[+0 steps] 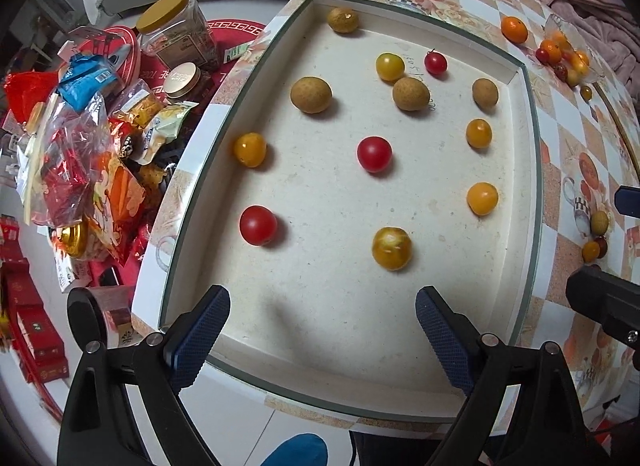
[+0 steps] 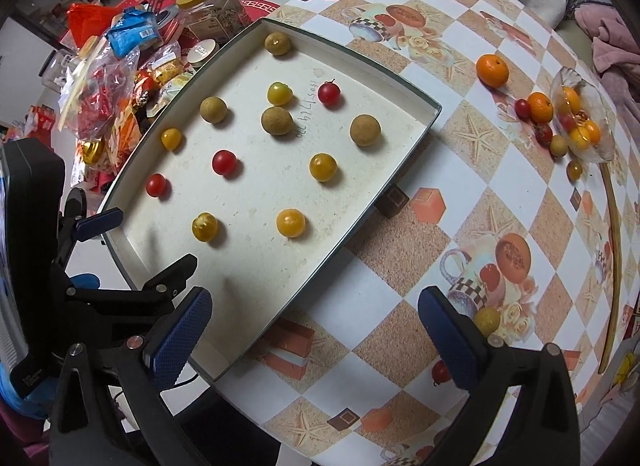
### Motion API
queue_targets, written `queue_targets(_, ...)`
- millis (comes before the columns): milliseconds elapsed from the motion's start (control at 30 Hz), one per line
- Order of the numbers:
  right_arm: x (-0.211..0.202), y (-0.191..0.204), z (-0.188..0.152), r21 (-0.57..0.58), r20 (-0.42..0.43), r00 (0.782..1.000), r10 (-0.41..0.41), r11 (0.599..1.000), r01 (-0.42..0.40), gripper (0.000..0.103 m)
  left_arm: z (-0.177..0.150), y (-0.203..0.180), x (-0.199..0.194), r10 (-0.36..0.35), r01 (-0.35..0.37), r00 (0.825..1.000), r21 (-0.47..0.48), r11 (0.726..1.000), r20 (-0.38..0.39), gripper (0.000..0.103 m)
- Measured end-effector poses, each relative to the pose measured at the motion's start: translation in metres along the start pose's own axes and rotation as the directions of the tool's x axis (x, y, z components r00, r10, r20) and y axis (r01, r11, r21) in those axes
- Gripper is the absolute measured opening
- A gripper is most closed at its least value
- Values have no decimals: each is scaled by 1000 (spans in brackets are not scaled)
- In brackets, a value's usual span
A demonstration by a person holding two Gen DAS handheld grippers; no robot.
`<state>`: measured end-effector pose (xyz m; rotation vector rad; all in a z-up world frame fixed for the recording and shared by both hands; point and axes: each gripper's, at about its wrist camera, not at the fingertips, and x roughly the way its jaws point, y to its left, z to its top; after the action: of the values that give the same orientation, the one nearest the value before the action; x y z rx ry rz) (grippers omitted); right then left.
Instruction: Organize fruits
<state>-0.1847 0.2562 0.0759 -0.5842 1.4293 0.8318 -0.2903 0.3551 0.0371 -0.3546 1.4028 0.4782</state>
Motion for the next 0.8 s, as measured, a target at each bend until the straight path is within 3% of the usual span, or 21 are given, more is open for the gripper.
queue_targets(800, -6, 4, 3, -2, 3, 1000, -18, 1000, 18, 103, 3, -7, -9, -6, 5, 1000, 69, 998, 16, 95)
